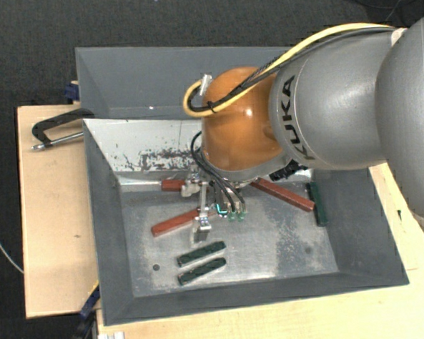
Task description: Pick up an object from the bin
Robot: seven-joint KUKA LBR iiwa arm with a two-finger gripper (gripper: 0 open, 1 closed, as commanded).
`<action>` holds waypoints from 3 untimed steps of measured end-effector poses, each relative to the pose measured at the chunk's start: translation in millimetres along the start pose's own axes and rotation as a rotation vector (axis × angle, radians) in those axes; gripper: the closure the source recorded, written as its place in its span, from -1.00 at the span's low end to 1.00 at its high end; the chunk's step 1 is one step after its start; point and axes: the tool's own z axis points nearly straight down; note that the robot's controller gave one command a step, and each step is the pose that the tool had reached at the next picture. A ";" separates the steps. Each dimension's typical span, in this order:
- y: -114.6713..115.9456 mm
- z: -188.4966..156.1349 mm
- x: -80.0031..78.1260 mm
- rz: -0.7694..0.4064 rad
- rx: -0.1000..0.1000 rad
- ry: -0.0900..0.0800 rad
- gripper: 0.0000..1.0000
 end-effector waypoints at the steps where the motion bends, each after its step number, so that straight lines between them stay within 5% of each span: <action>1: -0.6 -4.8 -2.0 0.002 -0.001 -0.009 -1.00; 2: 11.6 83.1 -19.5 -0.097 -0.003 -0.015 1.00; 3: 11.5 83.1 -19.5 -0.097 -0.003 -0.015 1.00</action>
Offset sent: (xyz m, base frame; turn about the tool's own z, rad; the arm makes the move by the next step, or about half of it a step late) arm 0.0148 0.0099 -0.0905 -0.0977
